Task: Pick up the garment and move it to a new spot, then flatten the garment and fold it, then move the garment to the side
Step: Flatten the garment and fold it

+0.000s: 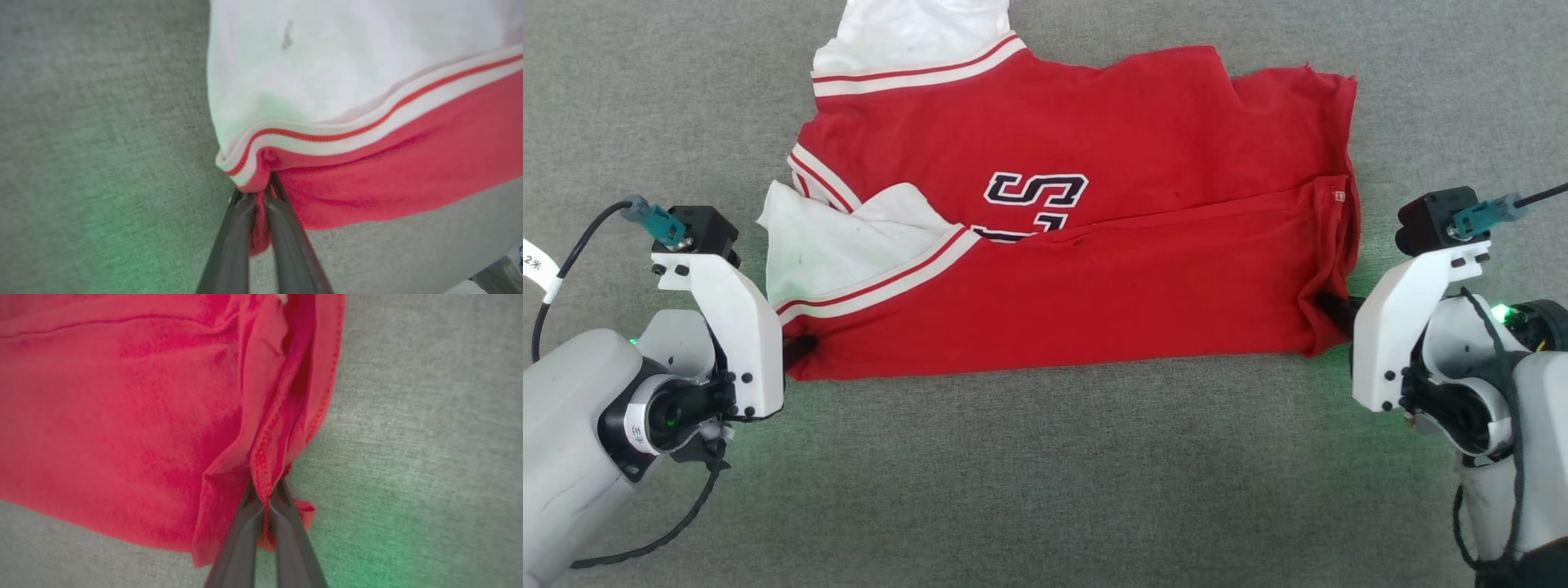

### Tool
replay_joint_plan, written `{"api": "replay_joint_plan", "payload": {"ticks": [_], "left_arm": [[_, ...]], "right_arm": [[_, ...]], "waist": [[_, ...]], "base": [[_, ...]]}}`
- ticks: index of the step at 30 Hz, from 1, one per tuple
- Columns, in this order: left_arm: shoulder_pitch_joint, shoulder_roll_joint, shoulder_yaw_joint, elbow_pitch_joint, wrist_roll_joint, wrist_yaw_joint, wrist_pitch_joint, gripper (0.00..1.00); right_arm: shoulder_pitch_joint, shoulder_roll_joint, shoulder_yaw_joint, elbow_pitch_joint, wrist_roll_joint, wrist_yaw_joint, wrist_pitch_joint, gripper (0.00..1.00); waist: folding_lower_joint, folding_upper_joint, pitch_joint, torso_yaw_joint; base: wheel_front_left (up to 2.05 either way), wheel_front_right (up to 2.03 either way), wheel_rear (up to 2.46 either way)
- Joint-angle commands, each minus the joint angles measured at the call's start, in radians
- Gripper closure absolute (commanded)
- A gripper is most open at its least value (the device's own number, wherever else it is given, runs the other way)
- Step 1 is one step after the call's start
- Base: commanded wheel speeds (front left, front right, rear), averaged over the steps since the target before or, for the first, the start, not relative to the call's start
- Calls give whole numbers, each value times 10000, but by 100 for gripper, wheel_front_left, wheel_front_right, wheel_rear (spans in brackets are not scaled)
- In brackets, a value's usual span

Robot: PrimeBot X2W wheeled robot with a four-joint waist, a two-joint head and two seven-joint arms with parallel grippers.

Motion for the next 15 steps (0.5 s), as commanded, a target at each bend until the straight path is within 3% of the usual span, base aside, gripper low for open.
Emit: {"api": "replay_joint_plan", "payload": {"ticks": [1, 10, 15], "left_arm": [[510, -396, -379, 258, -97, 111, 56, 100], [730, 792, -96, -1155, -299, 734, 292, 100], [970, 1632, 47, -2608, -388, 1443, 301, 100]], "right_arm": [[456, 43, 196, 394, 100, -4, 340, 100], [842, -776, -151, -1118, 669, -6, 1242, 100], [1445, -1093, -462, -2143, 1010, -8, 2100, 100]], "waist": [[0, -1, -49, 29], [0, -1, -329, 215], [0, -1, -459, 313]], "base": [[0, 0, 0], [0, 0, 0], [0, 0, 0]]}}
